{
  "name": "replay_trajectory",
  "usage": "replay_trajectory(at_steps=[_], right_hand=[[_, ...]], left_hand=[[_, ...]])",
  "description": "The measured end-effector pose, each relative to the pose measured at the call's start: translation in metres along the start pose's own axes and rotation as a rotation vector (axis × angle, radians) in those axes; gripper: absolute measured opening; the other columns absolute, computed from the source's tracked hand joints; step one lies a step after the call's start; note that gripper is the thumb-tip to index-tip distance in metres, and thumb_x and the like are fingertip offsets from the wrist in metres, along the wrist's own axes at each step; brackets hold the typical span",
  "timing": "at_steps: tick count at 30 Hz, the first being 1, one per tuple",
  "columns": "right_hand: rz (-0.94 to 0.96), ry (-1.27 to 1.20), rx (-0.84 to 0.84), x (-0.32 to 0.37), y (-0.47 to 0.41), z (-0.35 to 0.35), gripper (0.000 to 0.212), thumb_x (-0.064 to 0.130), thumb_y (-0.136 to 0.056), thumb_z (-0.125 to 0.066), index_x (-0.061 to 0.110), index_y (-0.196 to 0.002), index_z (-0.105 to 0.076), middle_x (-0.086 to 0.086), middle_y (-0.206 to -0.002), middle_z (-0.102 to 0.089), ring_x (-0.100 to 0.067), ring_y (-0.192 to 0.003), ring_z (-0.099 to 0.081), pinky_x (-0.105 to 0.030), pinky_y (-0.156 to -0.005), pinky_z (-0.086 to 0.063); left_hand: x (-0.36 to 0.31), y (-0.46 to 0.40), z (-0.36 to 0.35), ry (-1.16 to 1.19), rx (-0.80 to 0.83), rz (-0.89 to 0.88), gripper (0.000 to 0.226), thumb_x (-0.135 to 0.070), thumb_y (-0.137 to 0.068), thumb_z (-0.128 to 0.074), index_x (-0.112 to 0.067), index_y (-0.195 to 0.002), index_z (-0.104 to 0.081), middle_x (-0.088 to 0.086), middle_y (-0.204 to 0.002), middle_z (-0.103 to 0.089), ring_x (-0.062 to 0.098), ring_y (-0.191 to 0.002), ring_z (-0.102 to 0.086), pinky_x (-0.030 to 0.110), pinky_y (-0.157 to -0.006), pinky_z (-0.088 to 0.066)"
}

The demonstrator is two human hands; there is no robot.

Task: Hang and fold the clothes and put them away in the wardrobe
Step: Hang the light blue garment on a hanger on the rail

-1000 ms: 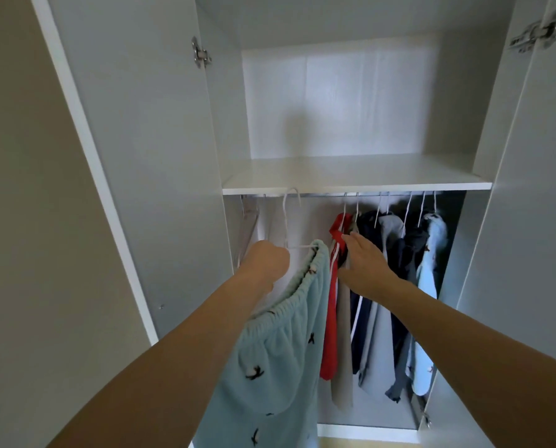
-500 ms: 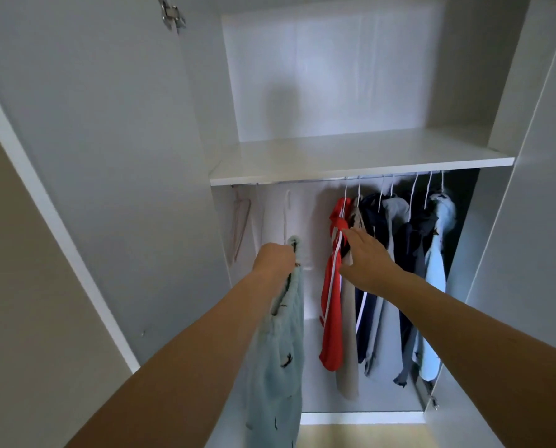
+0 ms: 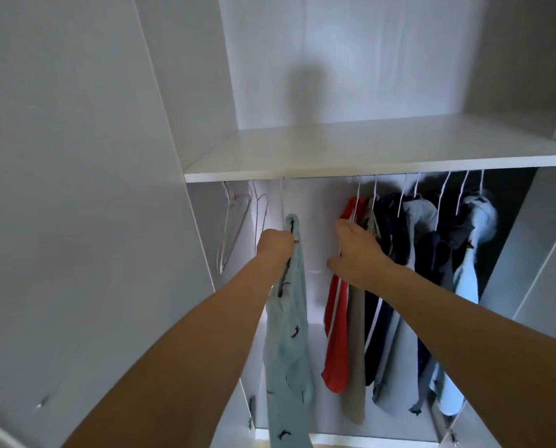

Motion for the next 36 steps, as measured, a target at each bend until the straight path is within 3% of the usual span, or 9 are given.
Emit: replay_trajectory(at_steps=[5, 7, 9, 15, 19, 22, 28, 33, 36], right_hand=[[-0.025, -0.023, -0.023, -0.023, -0.025, -0.015, 0.071, 0.018, -0.085, -0.06, 0.008, -0.146, -0.024, -0.011, -0.145, -0.034, -0.029, -0.134, -0.033, -0.041, -0.112, -0.03], [-0.058, -0.028, -0.025, -0.039, -0.035, -0.024, 0.066, 0.016, -0.086, -0.058, 0.005, -0.144, -0.027, -0.012, -0.147, -0.032, -0.03, -0.135, -0.03, -0.037, -0.112, -0.028], [-0.095, -0.03, -0.026, -0.054, -0.046, -0.032, 0.062, 0.017, -0.087, -0.058, 0.003, -0.141, -0.031, -0.014, -0.146, -0.033, -0.03, -0.133, -0.032, -0.035, -0.11, -0.028], [-0.128, -0.022, -0.07, -0.08, -0.085, -0.044, 0.066, 0.02, -0.088, -0.057, 0.004, -0.145, -0.028, -0.013, -0.149, -0.031, -0.03, -0.136, -0.031, -0.036, -0.113, -0.027], [-0.144, 0.01, -0.132, -0.098, -0.11, -0.042, 0.063, 0.024, -0.086, -0.055, 0.006, -0.142, -0.034, -0.013, -0.146, -0.035, -0.033, -0.134, -0.035, -0.041, -0.111, -0.029], [-0.148, 0.045, -0.178, -0.108, -0.121, -0.041, 0.061, 0.03, -0.088, -0.052, 0.009, -0.142, -0.034, -0.012, -0.146, -0.037, -0.031, -0.134, -0.033, -0.04, -0.113, -0.027], [-0.183, 0.055, -0.215, -0.127, -0.14, -0.045, 0.061, 0.033, -0.086, -0.054, 0.014, -0.141, -0.036, -0.007, -0.142, -0.042, -0.029, -0.128, -0.039, -0.041, -0.107, -0.034], [-0.181, 0.075, -0.215, -0.136, -0.15, -0.046, 0.066, 0.03, -0.085, -0.056, 0.014, -0.145, -0.032, -0.007, -0.145, -0.038, -0.028, -0.132, -0.036, -0.039, -0.11, -0.031], [-0.18, 0.079, -0.21, -0.142, -0.154, -0.049, 0.067, 0.029, -0.088, -0.055, 0.012, -0.147, -0.028, -0.007, -0.149, -0.034, -0.026, -0.136, -0.033, -0.039, -0.112, -0.028]], left_hand=[[0.015, -0.048, -0.034, 0.045, 0.025, 0.007, 0.013, -0.011, -0.092, -0.048, -0.008, -0.088, -0.06, 0.008, -0.08, -0.052, 0.025, -0.079, -0.05, 0.035, -0.075, -0.048], [0.015, -0.067, -0.05, 0.013, 0.05, -0.018, 0.018, -0.009, -0.093, -0.046, -0.002, -0.095, -0.062, 0.007, -0.075, -0.051, 0.024, -0.072, -0.051, 0.026, -0.064, -0.046], [0.014, -0.09, -0.064, -0.015, 0.07, -0.016, 0.02, -0.005, -0.092, -0.045, -0.004, -0.073, -0.053, 0.007, -0.067, -0.049, 0.02, -0.058, -0.047, 0.024, -0.054, -0.039], [-0.018, -0.147, -0.094, 0.04, 0.102, -0.093, 0.027, -0.005, -0.092, -0.044, -0.008, -0.066, -0.048, 0.009, -0.067, -0.05, 0.021, -0.06, -0.049, 0.025, -0.052, -0.039], [-0.045, -0.173, -0.117, 0.082, 0.152, -0.16, 0.022, -0.007, -0.094, -0.044, -0.004, -0.077, -0.057, 0.017, -0.095, -0.063, 0.024, -0.07, -0.052, 0.024, -0.051, -0.038], [-0.058, -0.185, -0.132, 0.104, 0.149, -0.179, 0.02, -0.007, -0.091, -0.049, 0.003, -0.082, -0.063, 0.019, -0.076, -0.064, 0.026, -0.055, -0.054, 0.023, -0.052, -0.037], [-0.083, -0.206, -0.155, 0.036, 0.144, -0.235, 0.032, -0.009, -0.092, -0.046, 0.012, -0.111, -0.062, 0.029, -0.108, -0.066, 0.039, -0.099, -0.066, 0.041, -0.081, -0.054], [-0.094, -0.216, -0.17, 0.018, 0.158, -0.248, 0.027, -0.005, -0.09, -0.046, 0.012, -0.102, -0.065, 0.028, -0.089, -0.067, 0.033, -0.07, -0.065, 0.028, -0.049, -0.042], [-0.093, -0.227, -0.177, 0.039, 0.171, -0.232, 0.024, -0.003, -0.088, -0.047, 0.009, -0.095, -0.067, 0.021, -0.071, -0.063, 0.029, -0.059, -0.061, 0.025, -0.051, -0.041]])
Point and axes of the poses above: each hand's wrist, its own y-axis away from the middle knuckle, its own z-axis out of the back of the hand, x = y × z, the point moved 10 cm from there along -y, towards the middle knuckle
